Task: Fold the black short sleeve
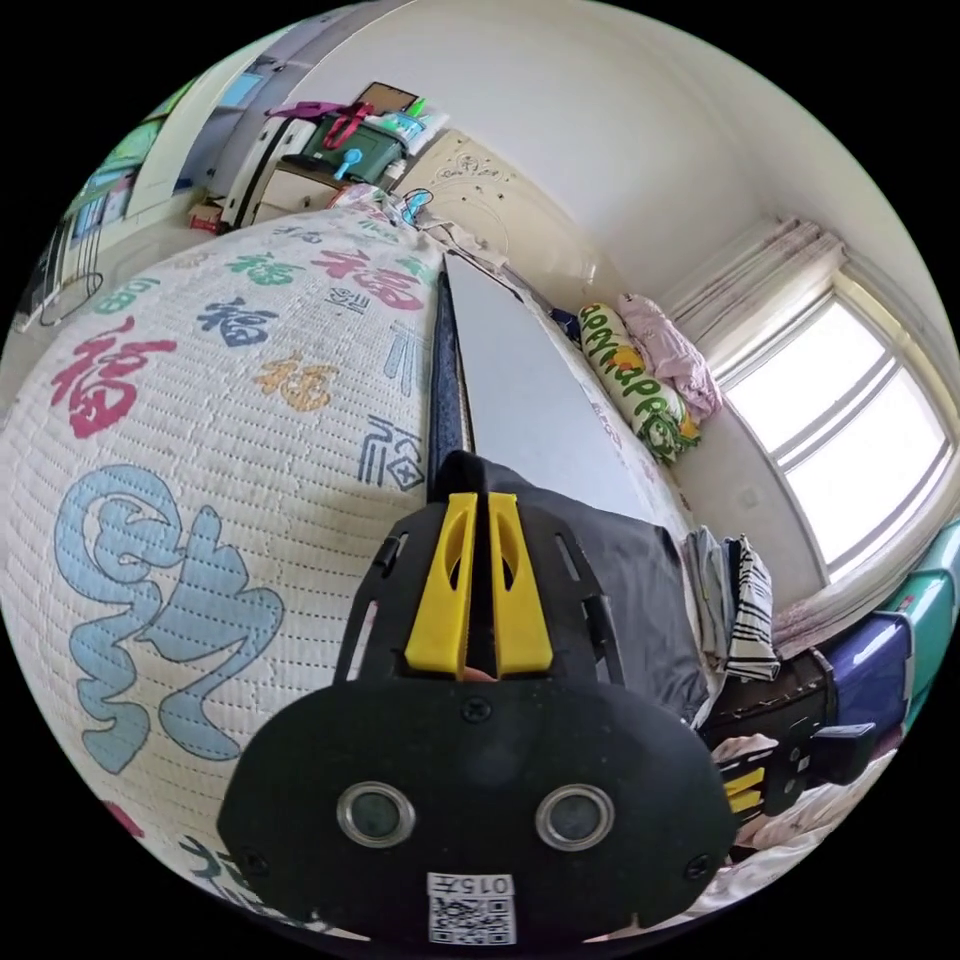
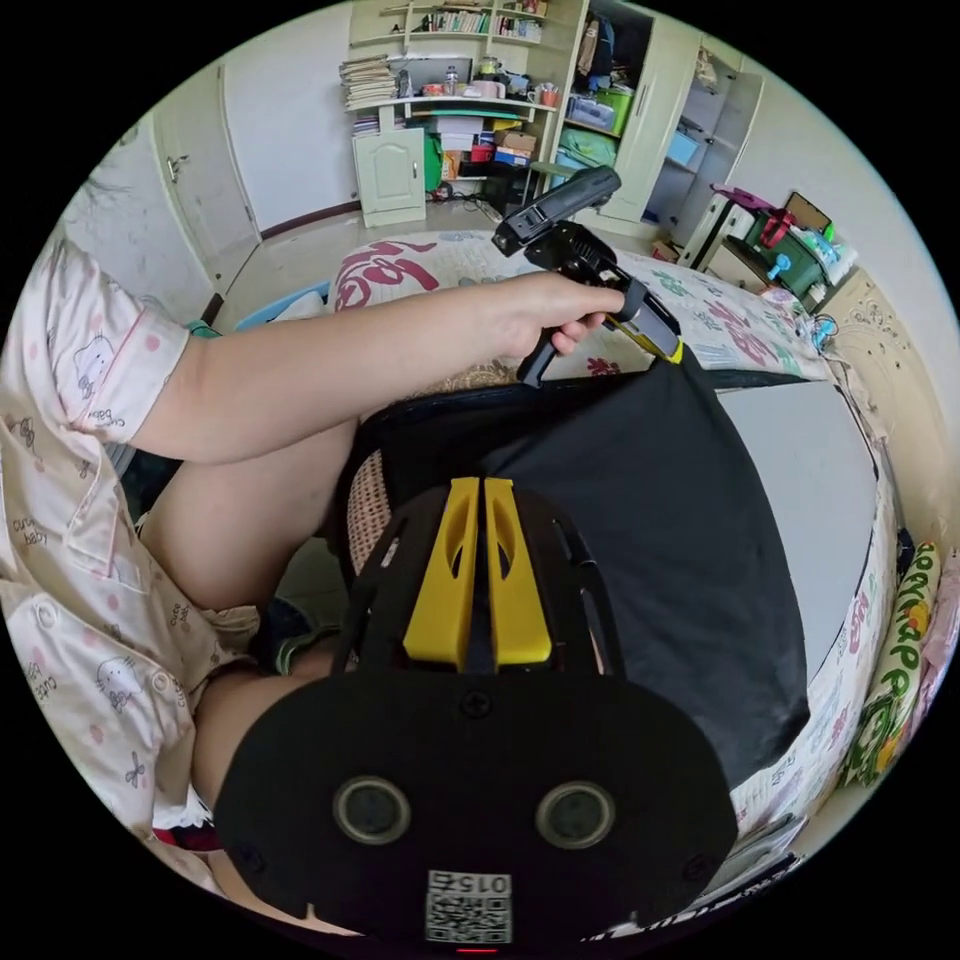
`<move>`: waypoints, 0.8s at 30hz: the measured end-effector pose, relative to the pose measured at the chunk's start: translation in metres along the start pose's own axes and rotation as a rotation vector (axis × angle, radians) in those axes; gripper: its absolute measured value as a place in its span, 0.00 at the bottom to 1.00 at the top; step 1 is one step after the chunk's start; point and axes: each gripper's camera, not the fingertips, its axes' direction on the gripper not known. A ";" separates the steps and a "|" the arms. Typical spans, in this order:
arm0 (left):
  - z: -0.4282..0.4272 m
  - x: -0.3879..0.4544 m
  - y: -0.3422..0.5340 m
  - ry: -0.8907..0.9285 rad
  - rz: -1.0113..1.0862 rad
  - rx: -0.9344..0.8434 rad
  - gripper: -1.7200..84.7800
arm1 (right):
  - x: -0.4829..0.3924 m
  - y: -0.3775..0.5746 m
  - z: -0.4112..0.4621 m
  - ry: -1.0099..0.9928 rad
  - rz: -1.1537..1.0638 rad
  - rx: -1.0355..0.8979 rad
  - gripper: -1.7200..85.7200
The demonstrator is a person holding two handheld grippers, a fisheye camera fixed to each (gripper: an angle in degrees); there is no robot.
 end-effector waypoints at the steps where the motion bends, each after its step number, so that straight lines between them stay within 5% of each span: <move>1: 0.012 -0.004 0.005 -0.024 0.012 -0.012 0.02 | -0.002 0.005 0.001 -0.014 -0.009 -0.004 0.02; 16: 0.139 -0.077 0.089 -0.249 0.099 -0.095 0.10 | -0.021 0.003 0.005 -0.034 -0.127 -0.108 0.07; 24: 0.119 -0.117 0.163 -0.203 0.178 0.056 0.17 | -0.041 0.012 -0.128 -0.061 -0.237 0.291 0.09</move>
